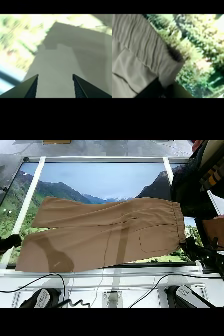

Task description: Fold the clothes and pants, and hang the long-sleeved shirts on hangers.

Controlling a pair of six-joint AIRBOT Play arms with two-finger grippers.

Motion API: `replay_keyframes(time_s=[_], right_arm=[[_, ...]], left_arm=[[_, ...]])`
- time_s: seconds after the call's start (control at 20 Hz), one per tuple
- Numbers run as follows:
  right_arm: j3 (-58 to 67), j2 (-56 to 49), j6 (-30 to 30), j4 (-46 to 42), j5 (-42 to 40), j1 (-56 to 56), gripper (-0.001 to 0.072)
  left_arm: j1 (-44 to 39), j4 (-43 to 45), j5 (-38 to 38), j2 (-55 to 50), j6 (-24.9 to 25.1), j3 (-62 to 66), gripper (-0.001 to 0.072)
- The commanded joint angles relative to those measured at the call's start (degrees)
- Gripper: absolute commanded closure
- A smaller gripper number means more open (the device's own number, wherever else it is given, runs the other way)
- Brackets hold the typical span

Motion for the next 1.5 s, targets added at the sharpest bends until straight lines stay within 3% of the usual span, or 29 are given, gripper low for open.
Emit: replay_keyframes(time_s=[0.0,0.2,0.3,0.45,0.65,0.85,1.25,1.35,1.45], right_arm=[[0.0,-0.2,-0.9,1.5,-1.9,0.9,0.0684],[0.0,-0.2,-0.9,0.9,-0.3,0.9,0.0685],[0.0,-0.2,-0.9,0.9,0.3,1.0,0.0684],[0.0,-0.2,-0.9,0.9,1.1,0.9,0.0684],[0.0,-0.2,-0.9,0.9,1.1,0.9,0.0684],[0.0,-0.2,-0.9,0.9,1.1,0.9,0.0684],[0.1,-0.1,-0.9,0.9,1.3,0.9,0.0684],[0.3,-0.1,-0.9,0.9,1.8,0.9,0.0684],[1.4,-0.1,-1.0,0.8,3.5,0.9,0.0684]], left_arm=[[9.4,-0.6,-7.2,-2.5,-0.5,0.0,0.0248],[15.7,-10.4,-14.3,-9.6,5.8,0.0,0.0247],[17.0,-13.2,-15.0,-12.4,7.0,0.0,0.0199],[18.5,-11.1,-14.3,-13.7,6.7,0.0,0.0132],[20.2,-1.0,-15.2,-13.7,2.0,0.0,0.0131],[21.0,0.0,-15.2,-14.6,2.1,-0.1,0.0132],[21.0,-12.6,-4.5,-19.6,6.4,-3.6,0.0142],[21.0,-12.4,-2.4,-19.7,6.4,-4.6,0.0268],[21.0,-12.5,-0.5,-19.6,6.4,-4.8,0.0563]])
